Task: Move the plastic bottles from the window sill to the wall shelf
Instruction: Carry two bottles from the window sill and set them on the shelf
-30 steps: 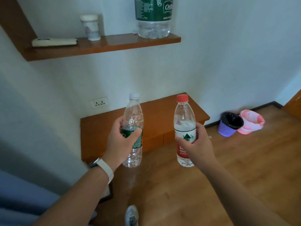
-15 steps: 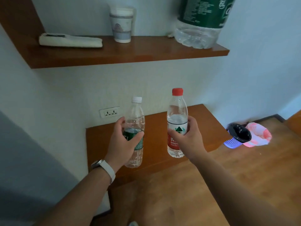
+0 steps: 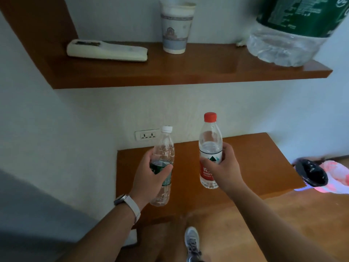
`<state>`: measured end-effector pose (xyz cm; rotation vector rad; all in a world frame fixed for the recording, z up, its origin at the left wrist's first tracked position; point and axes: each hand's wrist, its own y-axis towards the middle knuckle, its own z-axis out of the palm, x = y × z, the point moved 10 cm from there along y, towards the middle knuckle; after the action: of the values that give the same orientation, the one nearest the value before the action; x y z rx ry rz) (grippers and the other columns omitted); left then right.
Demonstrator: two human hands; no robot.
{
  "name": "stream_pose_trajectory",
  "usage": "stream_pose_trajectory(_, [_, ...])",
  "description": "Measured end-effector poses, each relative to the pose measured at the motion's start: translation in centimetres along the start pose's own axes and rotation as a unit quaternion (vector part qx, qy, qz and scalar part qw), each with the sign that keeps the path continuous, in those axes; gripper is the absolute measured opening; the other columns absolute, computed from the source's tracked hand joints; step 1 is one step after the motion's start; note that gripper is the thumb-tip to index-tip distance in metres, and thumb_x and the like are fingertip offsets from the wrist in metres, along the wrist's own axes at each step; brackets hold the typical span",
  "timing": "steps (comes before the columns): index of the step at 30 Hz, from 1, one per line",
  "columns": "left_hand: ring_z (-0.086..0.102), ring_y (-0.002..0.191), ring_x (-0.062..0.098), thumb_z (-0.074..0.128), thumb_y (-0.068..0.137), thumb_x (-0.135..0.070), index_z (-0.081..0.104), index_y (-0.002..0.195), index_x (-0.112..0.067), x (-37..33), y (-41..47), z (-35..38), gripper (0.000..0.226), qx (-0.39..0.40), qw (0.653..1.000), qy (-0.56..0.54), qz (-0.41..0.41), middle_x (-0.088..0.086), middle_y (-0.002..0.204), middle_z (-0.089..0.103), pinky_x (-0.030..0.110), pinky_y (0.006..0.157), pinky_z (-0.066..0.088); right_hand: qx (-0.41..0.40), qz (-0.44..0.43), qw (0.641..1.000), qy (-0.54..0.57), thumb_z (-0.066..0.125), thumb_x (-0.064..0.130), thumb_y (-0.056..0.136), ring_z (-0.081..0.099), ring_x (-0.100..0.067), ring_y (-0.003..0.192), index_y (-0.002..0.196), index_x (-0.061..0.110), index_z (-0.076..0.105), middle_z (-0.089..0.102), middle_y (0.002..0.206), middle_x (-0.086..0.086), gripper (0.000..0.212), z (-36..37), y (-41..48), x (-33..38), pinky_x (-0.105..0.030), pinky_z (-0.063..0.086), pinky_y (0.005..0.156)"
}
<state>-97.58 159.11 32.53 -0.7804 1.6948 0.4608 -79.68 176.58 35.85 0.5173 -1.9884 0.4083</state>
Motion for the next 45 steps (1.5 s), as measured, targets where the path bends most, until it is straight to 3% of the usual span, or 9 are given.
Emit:
stream_pose_trajectory(5, [0.057, 0.116, 0.011, 0.073, 0.085, -0.035, 0.040, 0.141, -0.030, 0.1, 2.6, 1.3, 0.066, -0.030, 0.999, 0.016, -0.019, -0.009, 0.129, 0.056, 0.037, 0.093, 0.054, 0.046, 0.000, 0.999, 0.018, 0.079, 0.030, 0.081, 0.059, -0.001, 0.087, 0.132, 0.024, 0.042, 0.058, 0.106, 0.016, 0.063, 1.1, 4.1, -1.4, -0.014, 0.046, 0.067])
stream_pose_trajectory(9, [0.057, 0.114, 0.012, 0.075, 0.084, -0.033, 0.038, 0.143, -0.028, 0.1, 4.5, 2.8, 0.069, -0.064, 0.996, 0.030, -0.056, -0.008, 0.129, 0.055, 0.036, 0.091, 0.054, 0.079, 0.007, 0.996, 0.035, 0.078, 0.032, 0.081, 0.061, -0.007, 0.097, 0.134, 0.022, 0.046, 0.062, 0.115, 0.008, 0.063, 1.2, 7.6, -2.9, -0.020, 0.050, 0.074])
stream_pose_trajectory(15, [0.067, 0.095, 0.013, 0.076, 0.082, -0.013, 0.043, 0.128, -0.020, 0.6, 7.9, 5.5, 0.057, -0.096, 0.992, 0.030, -0.081, -0.004, 0.110, 0.063, 0.035, 0.078, 0.059, 0.126, 0.000, 0.991, 0.043, 0.077, 0.037, 0.081, 0.065, -0.003, 0.090, 0.122, 0.031, 0.052, 0.066, 0.104, 0.015, 0.049, 1.3, 13.2, -5.3, -0.016, 0.048, 0.067])
stream_pose_trajectory(21, [0.066, 0.099, 0.011, 0.080, 0.078, -0.020, 0.041, 0.127, -0.027, 1.7, 11.4, 7.7, 0.063, -0.079, 0.992, 0.062, -0.077, -0.007, 0.114, 0.062, 0.029, 0.081, 0.058, 0.130, -0.018, 0.991, 0.026, 0.079, 0.034, 0.079, 0.060, 0.001, 0.090, 0.124, 0.032, 0.046, 0.060, 0.105, 0.019, 0.056, 1.9, 16.3, -7.1, -0.011, 0.045, 0.066])
stream_pose_trajectory(28, [0.065, 0.105, 0.017, 0.081, 0.076, -0.016, 0.043, 0.127, -0.021, 4.7, 15.5, 8.9, 0.064, -0.078, 0.993, 0.049, -0.078, 0.000, 0.117, 0.062, 0.045, 0.087, 0.058, 0.135, -0.027, 0.990, -0.015, 0.081, 0.033, 0.076, 0.058, -0.010, 0.090, 0.129, 0.024, 0.046, 0.058, 0.105, 0.013, 0.063, 3.7, 20.0, -9.7, -0.018, 0.047, 0.070])
stream_pose_trajectory(34, [0.063, 0.112, 0.019, 0.081, 0.069, -0.041, 0.041, 0.138, -0.020, 7.3, 17.7, 9.7, 0.083, -0.063, 0.993, 0.049, -0.084, 0.000, 0.125, 0.061, 0.046, 0.091, 0.057, 0.149, -0.012, 0.988, -0.026, 0.082, 0.032, 0.075, 0.062, -0.012, 0.095, 0.128, 0.025, 0.048, 0.062, 0.106, 0.012, 0.063, 5.6, 22.6, -12.1, -0.028, 0.052, 0.078])
stream_pose_trajectory(39, [0.064, 0.106, 0.016, 0.080, 0.075, -0.030, 0.045, 0.134, -0.018, 7.7, 19.3, 9.8, 0.070, -0.099, 0.990, 0.074, -0.069, -0.002, 0.119, 0.063, 0.042, 0.085, 0.059, 0.160, -0.022, 0.987, -0.014, 0.083, 0.032, 0.074, 0.062, -0.011, 0.096, 0.125, 0.027, 0.049, 0.062, 0.107, 0.012, 0.062, 7.5, 24.0, -12.7, -0.031, 0.055, 0.084])
stream_pose_trajectory(42, [0.066, 0.101, 0.013, 0.076, 0.066, -0.043, 0.045, 0.129, -0.023, 7.8, 19.7, 10.1, 0.072, -0.122, 0.987, 0.085, -0.061, -0.006, 0.114, 0.063, 0.039, 0.081, 0.061, 0.170, -0.023, 0.985, -0.007, 0.084, 0.032, 0.073, 0.062, -0.008, 0.093, 0.123, 0.028, 0.047, 0.061, 0.106, 0.013, 0.062, 8.5, 24.5, -12.7, -0.027, 0.055, 0.081])
stream_pose_trajectory(45, [0.064, 0.103, 0.014, 0.077, 0.066, -0.038, 0.043, 0.124, -0.026, 8.3, 20.3, 10.1, 0.069, -0.136, 0.984, 0.100, -0.055, -0.004, 0.114, 0.061, 0.039, 0.080, 0.061, 0.178, -0.025, 0.984, 0.005, 0.085, 0.032, 0.072, 0.063, -0.006, 0.091, 0.117, 0.035, 0.045, 0.061, 0.103, 0.016, 0.060, 9.3, 25.0, -12.9, -0.022, 0.053, 0.077])
